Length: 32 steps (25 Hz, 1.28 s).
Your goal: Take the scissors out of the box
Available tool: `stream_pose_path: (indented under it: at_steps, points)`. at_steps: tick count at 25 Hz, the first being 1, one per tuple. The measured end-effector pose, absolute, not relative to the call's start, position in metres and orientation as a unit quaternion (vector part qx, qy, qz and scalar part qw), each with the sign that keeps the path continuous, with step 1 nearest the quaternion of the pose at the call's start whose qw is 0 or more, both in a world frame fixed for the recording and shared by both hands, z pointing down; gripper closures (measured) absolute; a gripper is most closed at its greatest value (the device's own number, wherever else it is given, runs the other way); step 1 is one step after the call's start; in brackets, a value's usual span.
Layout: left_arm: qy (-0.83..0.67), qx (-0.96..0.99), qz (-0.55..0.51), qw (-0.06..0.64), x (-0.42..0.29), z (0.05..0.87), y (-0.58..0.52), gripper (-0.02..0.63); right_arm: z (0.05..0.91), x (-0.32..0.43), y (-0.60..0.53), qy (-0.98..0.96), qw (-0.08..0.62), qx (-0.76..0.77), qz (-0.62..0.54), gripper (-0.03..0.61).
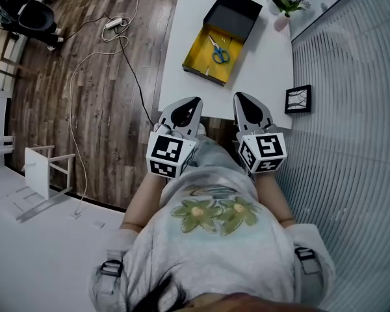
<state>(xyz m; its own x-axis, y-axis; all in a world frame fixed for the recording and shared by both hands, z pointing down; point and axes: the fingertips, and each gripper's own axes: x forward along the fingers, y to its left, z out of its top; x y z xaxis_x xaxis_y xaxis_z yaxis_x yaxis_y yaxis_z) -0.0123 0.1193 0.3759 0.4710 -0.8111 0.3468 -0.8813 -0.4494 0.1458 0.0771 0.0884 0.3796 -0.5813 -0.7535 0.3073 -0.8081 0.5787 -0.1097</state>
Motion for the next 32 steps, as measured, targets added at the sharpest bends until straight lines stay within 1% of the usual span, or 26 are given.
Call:
stream_pose_path:
  at_steps: [10, 32]
  points:
    - [-0.505, 0.837, 0.131, 0.163, -0.03, 0.38, 0.073, 0.607, 0.399, 0.067, 0.036, -0.873, 0.146, 0.443, 0.138, 0.571]
    - [-0.499, 0.829, 0.159, 0.196, -0.057, 0.425, -0.031, 0.607, 0.471, 0.045, -0.071, -0.852, 0.218, 0.434, 0.195, 0.566]
